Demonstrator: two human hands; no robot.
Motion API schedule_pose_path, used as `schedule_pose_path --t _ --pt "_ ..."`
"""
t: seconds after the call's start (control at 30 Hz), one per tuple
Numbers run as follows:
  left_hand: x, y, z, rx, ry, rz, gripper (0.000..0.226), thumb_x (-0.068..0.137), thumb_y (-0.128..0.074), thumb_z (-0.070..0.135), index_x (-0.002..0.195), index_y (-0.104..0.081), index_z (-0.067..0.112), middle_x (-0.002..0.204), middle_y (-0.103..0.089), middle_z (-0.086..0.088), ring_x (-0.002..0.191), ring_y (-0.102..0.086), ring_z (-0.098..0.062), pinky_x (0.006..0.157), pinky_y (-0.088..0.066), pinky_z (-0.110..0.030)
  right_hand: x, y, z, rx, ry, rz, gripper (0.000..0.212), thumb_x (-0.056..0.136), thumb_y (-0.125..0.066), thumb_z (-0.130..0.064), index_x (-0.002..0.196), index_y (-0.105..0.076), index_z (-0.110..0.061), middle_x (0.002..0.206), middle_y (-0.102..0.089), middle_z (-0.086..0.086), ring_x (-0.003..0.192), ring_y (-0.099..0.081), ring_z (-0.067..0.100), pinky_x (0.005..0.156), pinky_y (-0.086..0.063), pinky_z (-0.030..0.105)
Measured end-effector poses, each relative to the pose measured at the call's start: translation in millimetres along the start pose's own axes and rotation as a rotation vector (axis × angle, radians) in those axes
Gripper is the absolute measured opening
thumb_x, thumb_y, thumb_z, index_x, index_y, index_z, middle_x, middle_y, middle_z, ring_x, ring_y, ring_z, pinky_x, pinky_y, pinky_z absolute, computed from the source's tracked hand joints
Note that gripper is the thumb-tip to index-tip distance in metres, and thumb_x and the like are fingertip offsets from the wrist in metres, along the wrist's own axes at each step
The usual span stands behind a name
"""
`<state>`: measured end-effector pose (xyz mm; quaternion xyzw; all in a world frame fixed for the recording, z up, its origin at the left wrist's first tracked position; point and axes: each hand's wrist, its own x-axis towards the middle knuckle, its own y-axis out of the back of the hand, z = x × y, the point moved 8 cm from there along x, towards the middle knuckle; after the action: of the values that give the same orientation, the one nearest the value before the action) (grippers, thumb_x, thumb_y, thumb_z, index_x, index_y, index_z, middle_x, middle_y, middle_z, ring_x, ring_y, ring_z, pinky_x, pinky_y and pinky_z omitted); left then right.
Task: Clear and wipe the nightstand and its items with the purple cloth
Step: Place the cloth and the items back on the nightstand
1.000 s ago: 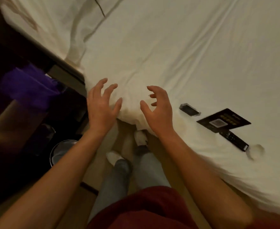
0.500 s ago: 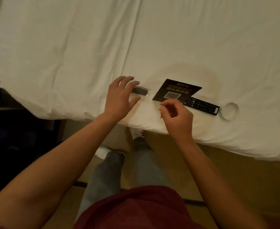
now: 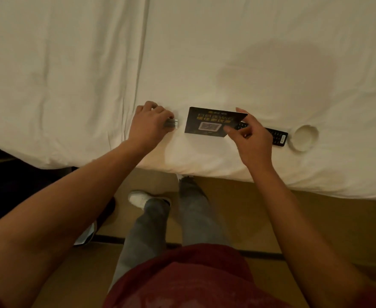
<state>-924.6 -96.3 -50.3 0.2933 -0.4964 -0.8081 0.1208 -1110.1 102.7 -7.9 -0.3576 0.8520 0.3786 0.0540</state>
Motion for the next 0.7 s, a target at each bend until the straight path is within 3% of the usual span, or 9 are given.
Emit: schedule_pose_path --t 0.07,0.17,0.37,0.5,0.7 --pt "1 -1 -3 -0.001 0.002 0.015 0.029 0.093 -0.070 0.030 0.118 -0.072 0.016 0.113 -0.074 -0.005 0.116 -0.054 -0.036 0.094 -0.040 -0.046 5 -4 4 -0.014 -0.011 -0.017 0.031 0.090 -0.077 -0.032 0.120 -0.073 -0.026 0.072 -0.068 -0.009 0.062 -0.062 0.007 0.063 -0.053 0.028" --pt "4 0 -6 -0.020 -0.001 0.032 0.027 0.092 -0.071 0.030 0.114 -0.075 0.016 0.106 -0.076 -0.004 0.111 -0.057 -0.036 0.091 -0.041 -0.046 9 -7 8 0.019 -0.031 -0.051 0.016 0.093 -0.074 -0.027 0.106 -0.077 -0.019 0.071 -0.072 -0.003 0.060 -0.067 0.009 0.061 -0.059 0.037" --pt "1 21 -19 -0.094 0.027 0.103 0.033 0.092 -0.071 0.036 0.118 -0.076 0.016 0.105 -0.077 -0.009 0.108 -0.060 -0.032 0.087 -0.045 -0.044 22 -6 -20 0.143 0.016 -0.107 0.005 0.093 -0.073 -0.021 0.097 -0.077 -0.022 0.064 -0.073 -0.013 0.051 -0.066 0.008 0.051 -0.055 0.023" --pt "-14 54 -40 -0.126 0.097 0.160 0.040 0.090 -0.072 0.045 0.120 -0.075 0.020 0.107 -0.073 -0.013 0.106 -0.061 -0.033 0.084 -0.049 -0.042 35 -10 -63 0.176 0.096 -0.143 0.008 0.093 -0.073 -0.022 0.099 -0.077 -0.022 0.066 -0.074 -0.012 0.050 -0.066 0.009 0.049 -0.053 0.021" --pt "-65 118 -85 -0.147 0.132 0.272 0.034 0.090 -0.073 0.043 0.114 -0.074 0.018 0.080 -0.073 -0.010 0.070 -0.067 -0.032 0.061 -0.046 -0.034 35 -53 -146 0.153 0.255 -0.305 0.014 0.095 -0.069 -0.016 0.107 -0.075 -0.022 0.075 -0.077 -0.006 0.060 -0.072 0.018 0.056 -0.059 0.028"
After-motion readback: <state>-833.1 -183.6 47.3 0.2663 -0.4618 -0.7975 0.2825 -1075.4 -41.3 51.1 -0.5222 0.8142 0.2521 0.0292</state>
